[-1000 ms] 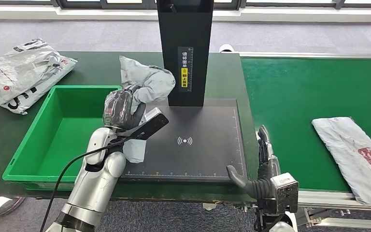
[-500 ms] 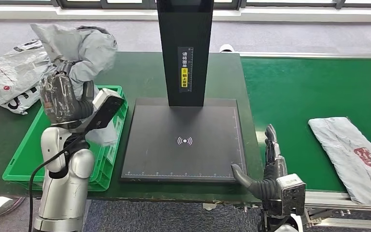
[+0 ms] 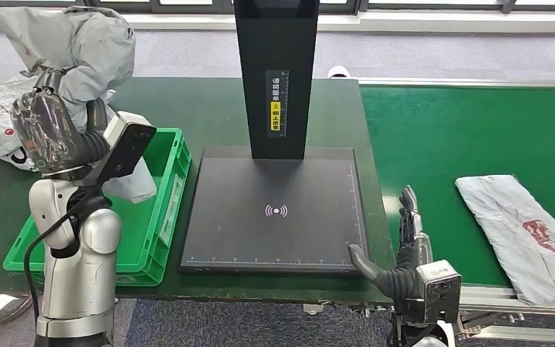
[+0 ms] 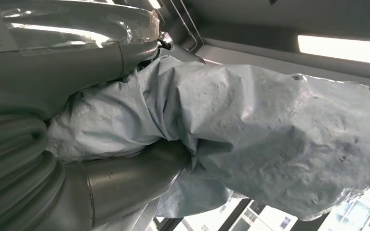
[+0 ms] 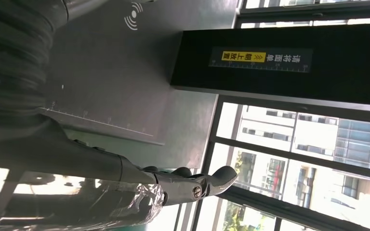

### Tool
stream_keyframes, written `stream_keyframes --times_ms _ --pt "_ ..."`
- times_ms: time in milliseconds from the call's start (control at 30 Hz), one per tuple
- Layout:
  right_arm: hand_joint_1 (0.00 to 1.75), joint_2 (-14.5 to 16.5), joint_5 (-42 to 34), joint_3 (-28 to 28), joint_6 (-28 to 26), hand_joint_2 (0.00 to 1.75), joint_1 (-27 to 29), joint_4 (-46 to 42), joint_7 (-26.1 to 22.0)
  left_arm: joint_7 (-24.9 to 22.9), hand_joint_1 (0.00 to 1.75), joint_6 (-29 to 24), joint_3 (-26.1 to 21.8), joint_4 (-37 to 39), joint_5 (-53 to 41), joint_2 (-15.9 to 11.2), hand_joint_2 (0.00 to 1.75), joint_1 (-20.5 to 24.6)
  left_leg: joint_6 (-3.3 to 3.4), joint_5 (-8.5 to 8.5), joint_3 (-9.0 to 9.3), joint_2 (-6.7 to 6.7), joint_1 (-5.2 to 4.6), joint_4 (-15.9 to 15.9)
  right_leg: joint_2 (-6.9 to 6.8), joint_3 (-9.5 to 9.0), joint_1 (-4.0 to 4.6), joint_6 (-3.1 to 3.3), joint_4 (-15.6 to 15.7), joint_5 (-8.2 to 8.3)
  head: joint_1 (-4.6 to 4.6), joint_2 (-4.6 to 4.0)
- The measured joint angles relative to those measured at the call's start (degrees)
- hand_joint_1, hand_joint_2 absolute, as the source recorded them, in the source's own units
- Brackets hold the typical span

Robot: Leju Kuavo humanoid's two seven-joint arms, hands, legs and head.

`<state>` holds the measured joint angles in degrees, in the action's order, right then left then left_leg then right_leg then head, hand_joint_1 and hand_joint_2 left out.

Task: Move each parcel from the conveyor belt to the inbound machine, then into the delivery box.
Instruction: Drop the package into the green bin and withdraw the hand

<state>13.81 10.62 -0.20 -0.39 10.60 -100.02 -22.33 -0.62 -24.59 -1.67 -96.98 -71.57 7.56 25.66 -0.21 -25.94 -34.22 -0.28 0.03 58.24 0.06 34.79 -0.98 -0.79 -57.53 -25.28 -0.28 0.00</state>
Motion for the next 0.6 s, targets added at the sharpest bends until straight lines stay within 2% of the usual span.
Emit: stream_keyframes --times_ms 167,267,367,600 --pt "0.00 0.7 0.6 -0.8 1.0 1.75 -0.5 0.0 0.5 -1.4 1.75 0.3 -0.6 0.1 -1.5 0.0 1.75 2.2 0.00 0.00 0.00 0.01 0.00 0.0 0.02 -0.01 -0.01 0.00 0.0 0.00 -0.01 0.00" --pt "0.00 1.1 1.1 -1.3 1.9 1.75 -0.8 -0.1 1.1 -7.4 1.75 3.7 -2.1 1.8 -8.9 -0.6 1.75 3.7 0.00 0.00 0.01 0.00 -0.01 0.0 0.00 -0.03 -0.01 0.00 0.0 0.00 0.01 0.00" --pt "0.00 1.5 1.6 -1.7 3.1 1.75 -1.5 -0.1 1.8 -12.3 1.75 7.2 -5.2 7.5 -14.9 -2.0 1.75 5.8 -0.05 0.02 0.08 0.15 0.01 0.0 0.13 0.01 0.01 0.07 0.0 0.06 0.01 0.00" --pt "0.00 2.1 2.1 -2.7 4.5 1.75 -2.2 -0.3 2.1 -18.7 1.75 10.2 -7.9 23.5 -15.7 -6.1 1.75 10.0 -0.14 0.11 0.05 0.17 0.14 0.0 0.20 0.02 0.14 0.15 0.0 0.13 0.01 0.00"
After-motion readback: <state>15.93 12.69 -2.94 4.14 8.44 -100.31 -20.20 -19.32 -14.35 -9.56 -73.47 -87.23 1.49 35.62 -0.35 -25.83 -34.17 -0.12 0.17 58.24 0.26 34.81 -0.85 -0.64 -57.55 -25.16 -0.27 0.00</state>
